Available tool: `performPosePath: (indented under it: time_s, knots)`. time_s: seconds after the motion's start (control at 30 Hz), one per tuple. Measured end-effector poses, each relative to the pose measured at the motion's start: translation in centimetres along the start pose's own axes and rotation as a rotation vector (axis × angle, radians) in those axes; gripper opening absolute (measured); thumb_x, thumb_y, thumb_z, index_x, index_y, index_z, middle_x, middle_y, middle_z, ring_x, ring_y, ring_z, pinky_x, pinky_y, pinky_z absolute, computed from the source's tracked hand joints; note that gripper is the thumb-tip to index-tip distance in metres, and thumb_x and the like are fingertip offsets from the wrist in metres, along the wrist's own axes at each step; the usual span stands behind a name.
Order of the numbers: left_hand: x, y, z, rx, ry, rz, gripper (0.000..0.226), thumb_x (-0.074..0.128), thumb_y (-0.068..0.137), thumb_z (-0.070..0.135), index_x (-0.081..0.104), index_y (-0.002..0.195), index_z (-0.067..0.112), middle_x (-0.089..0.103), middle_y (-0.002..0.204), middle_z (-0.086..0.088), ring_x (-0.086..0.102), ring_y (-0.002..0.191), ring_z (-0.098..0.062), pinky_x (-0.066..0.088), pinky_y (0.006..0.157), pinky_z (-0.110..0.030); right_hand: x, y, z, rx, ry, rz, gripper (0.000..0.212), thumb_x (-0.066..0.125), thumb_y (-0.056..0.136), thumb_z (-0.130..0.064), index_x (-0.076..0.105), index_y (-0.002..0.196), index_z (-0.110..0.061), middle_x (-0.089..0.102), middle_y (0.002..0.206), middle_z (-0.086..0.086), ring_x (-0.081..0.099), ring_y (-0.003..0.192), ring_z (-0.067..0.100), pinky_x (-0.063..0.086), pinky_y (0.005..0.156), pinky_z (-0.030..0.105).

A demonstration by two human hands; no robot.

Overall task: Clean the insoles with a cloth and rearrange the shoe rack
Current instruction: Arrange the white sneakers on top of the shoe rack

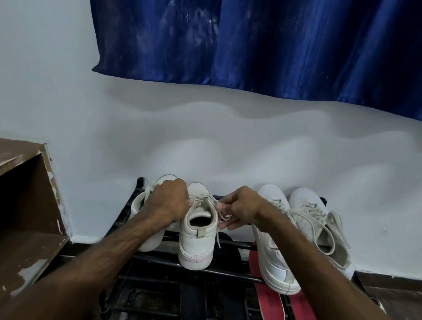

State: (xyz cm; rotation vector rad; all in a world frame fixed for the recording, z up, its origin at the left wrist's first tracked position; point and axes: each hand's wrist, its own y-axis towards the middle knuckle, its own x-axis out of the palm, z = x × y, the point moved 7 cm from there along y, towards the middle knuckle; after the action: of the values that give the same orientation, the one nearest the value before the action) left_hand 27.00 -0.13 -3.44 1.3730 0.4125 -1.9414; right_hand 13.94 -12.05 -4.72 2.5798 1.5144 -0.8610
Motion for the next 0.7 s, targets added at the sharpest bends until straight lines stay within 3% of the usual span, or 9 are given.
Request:
performPosePath:
  time_s: [0.1,0.2,0.3,0.4,0.5,0.6,0.67,0.7]
  knots:
    - [0.0,-0.5,-0.5,-0.038,0.016,-0.048,0.017,0.066,0.087,0.026,0.071,0.096,0.014,0.072,0.101,-0.005,0.066,0.100,-0.027,0.054,0.084,-0.035,-0.3,-0.2,-0.8,0.010,-0.095,0.101,0.017,0.074,0.085,-0.009,0.070,0.094,0.004,0.069,0.074,0.015,0.069,0.062,0.020,0.060,0.058,0.026]
    - [-0.9,-0.8,-0.5,-0.078,-0.164,-0.072,0.008,0.071,0.081,0.018,0.075,0.081,0.011,0.075,0.086,-0.006,0.070,0.083,-0.024,0.058,0.072,-0.034,-0.9,-0.4,-1.8,0.024,-0.184,0.197,0.016,0.080,0.079,-0.012,0.071,0.079,0.001,0.071,0.070,0.016,0.067,0.058,0.020,0.062,0.065,0.033]
    - [-1.8,-1.0,-0.1,-0.164,-0.653,-0.123,0.007,0.074,0.080,0.005,0.074,0.074,0.002,0.067,0.065,-0.014,0.055,0.046,-0.020,0.046,0.045,-0.025,-0.7,-0.6,-3.5,0.002,0.035,0.184,0.017,0.076,0.083,-0.007,0.066,0.077,0.005,0.067,0.064,0.014,0.064,0.052,0.018,0.062,0.067,0.033]
    - [-1.3,-2.1,0.3,-0.202,-0.839,-0.141,0.010,0.074,0.081,0.000,0.071,0.072,0.000,0.063,0.059,-0.015,0.049,0.043,-0.015,0.037,0.037,-0.018,0.4,-0.7,-4.0,0.019,0.242,0.152,0.018,0.073,0.084,-0.002,0.061,0.074,0.008,0.067,0.069,0.017,0.066,0.055,0.020,0.061,0.068,0.032]
    - [-1.2,-2.7,1.2,-0.030,-0.605,-0.058,0.021,0.076,0.077,0.004,0.071,0.062,0.017,0.066,0.055,-0.004,0.058,0.049,-0.013,0.046,0.045,-0.023,1.2,-0.6,-3.2,0.020,0.042,0.221,0.022,0.081,0.076,-0.006,0.065,0.081,0.009,0.071,0.073,0.019,0.071,0.067,0.028,0.061,0.076,0.044]
    - [-2.0,-2.8,3.0,0.213,-0.116,-0.010,0.015,0.082,0.071,0.020,0.070,0.065,0.026,0.071,0.071,0.008,0.066,0.074,-0.011,0.050,0.066,-0.027,1.1,-1.7,-4.9,-0.099,-0.454,0.275,0.017,0.081,0.074,-0.012,0.070,0.082,-0.002,0.074,0.080,0.014,0.072,0.068,0.023,0.059,0.061,0.030]
    - [-1.6,-3.0,3.5,0.293,-0.011,-0.130,0.008,0.082,0.073,0.025,0.076,0.077,0.027,0.073,0.080,0.009,0.066,0.082,-0.012,0.052,0.071,-0.030,1.7,-2.1,-5.6,-0.146,-0.581,0.114,0.006,0.073,0.082,-0.010,0.072,0.087,-0.011,0.074,0.092,0.010,0.071,0.070,0.022,0.056,0.055,0.024]
    - [-1.4,-3.2,3.5,0.318,0.009,-0.184,0.007,0.080,0.076,0.025,0.078,0.083,0.027,0.073,0.082,0.008,0.067,0.084,-0.013,0.053,0.075,-0.031,2.2,-2.4,-5.7,-0.154,-0.632,0.007,0.010,0.070,0.086,-0.013,0.073,0.095,-0.014,0.073,0.100,0.007,0.070,0.075,0.022,0.056,0.057,0.024]
